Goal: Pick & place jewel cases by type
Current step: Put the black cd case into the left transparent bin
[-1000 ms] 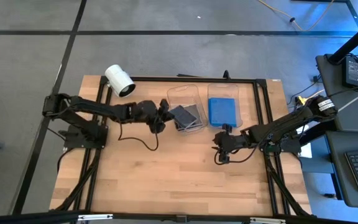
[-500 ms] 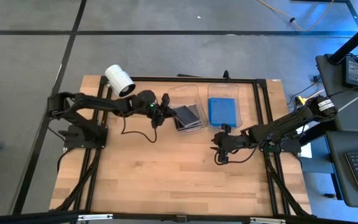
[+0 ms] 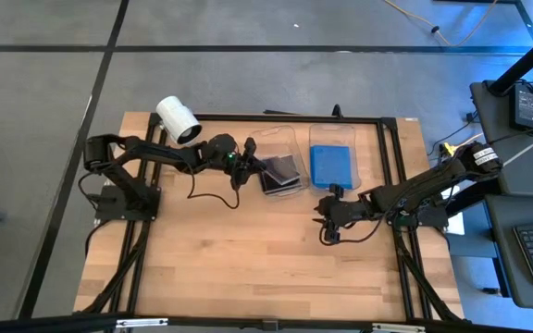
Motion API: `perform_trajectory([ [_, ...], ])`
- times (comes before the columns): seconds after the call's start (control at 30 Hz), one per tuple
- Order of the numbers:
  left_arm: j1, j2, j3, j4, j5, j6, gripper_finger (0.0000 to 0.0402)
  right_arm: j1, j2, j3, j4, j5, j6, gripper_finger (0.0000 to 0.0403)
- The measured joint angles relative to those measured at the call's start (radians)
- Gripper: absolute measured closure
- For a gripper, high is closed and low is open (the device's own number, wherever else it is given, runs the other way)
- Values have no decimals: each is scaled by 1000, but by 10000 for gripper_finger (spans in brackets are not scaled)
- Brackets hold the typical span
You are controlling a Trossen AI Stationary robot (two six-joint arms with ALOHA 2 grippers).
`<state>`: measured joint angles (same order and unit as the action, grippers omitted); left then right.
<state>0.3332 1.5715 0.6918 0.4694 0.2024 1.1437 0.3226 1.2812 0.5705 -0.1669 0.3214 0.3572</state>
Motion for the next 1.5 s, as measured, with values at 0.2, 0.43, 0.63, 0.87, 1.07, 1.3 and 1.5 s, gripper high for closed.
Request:
perform_trajectory([
  [0.2,0,0,0,0,3,-30,339,0,0,0,0,0,0,233],
  [0.43,-6,0,0,0,6,-49,331,0,0,0,0,0,-1,233],
  [0.63,-6,-1,0,-1,7,-49,329,0,0,0,0,0,0,233],
  [0.87,-6,-1,0,-1,46,-60,301,0,0,0,0,0,1,233],
  [1.07,-6,-1,0,-2,79,-115,257,0,0,0,0,0,1,233],
  [1.3,42,-2,0,-53,81,-196,234,1,0,0,0,0,1,233],
  [1.5,101,-2,0,-85,-16,-273,233,1,0,0,0,-1,7,233],
])
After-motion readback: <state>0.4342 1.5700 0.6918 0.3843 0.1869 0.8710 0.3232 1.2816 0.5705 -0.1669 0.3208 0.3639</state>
